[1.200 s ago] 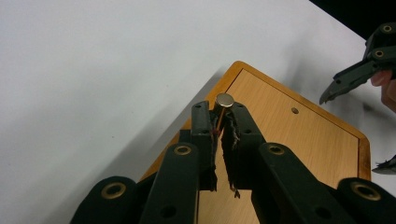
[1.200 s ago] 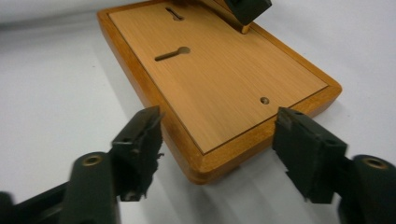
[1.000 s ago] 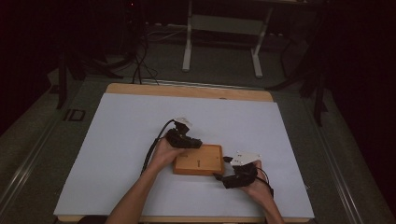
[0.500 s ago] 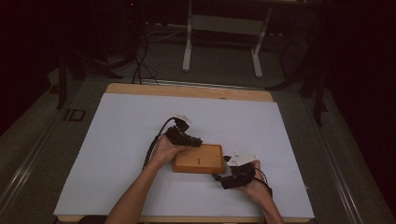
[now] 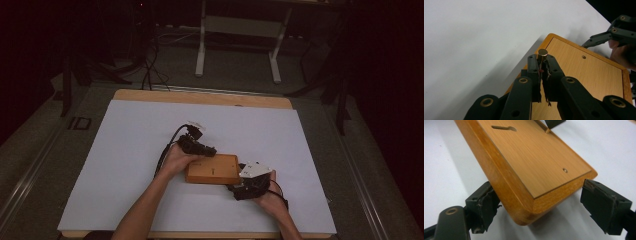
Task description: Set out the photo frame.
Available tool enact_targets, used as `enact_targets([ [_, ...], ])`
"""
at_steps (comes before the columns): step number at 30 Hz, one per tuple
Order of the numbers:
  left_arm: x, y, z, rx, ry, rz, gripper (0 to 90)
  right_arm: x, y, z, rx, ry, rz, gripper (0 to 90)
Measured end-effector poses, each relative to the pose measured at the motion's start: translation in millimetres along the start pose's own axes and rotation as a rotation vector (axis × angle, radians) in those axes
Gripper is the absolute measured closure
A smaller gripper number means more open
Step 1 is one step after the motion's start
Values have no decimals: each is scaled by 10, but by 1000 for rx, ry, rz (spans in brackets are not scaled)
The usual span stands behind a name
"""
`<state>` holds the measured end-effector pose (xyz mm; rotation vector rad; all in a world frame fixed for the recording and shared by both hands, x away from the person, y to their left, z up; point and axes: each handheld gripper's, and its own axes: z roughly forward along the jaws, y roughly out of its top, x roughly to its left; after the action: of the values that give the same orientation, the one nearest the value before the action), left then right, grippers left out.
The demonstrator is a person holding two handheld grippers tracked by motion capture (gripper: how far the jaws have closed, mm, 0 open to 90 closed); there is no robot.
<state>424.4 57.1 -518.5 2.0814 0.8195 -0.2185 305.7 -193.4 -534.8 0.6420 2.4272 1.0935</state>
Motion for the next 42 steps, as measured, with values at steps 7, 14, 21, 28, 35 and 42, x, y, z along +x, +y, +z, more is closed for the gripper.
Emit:
enact_targets([
  [7,-75,27,-37,59,15,43,851,33,60,-51,-44,21,-9,162],
  [14,-79,-5,-44,66,-20,27,851,62,91,-78,-62,30,-30,159],
  [21,-76,-25,-31,49,-23,31,847,107,145,-79,-81,60,-49,218],
  [28,-74,-27,-29,43,-15,31,832,77,147,-88,-97,65,-36,238],
  [35,-92,-34,-51,46,2,42,697,4,160,-101,-123,80,4,282],
  [42,-22,-115,-192,-2,10,21,609,-7,164,-104,-126,81,9,293],
])
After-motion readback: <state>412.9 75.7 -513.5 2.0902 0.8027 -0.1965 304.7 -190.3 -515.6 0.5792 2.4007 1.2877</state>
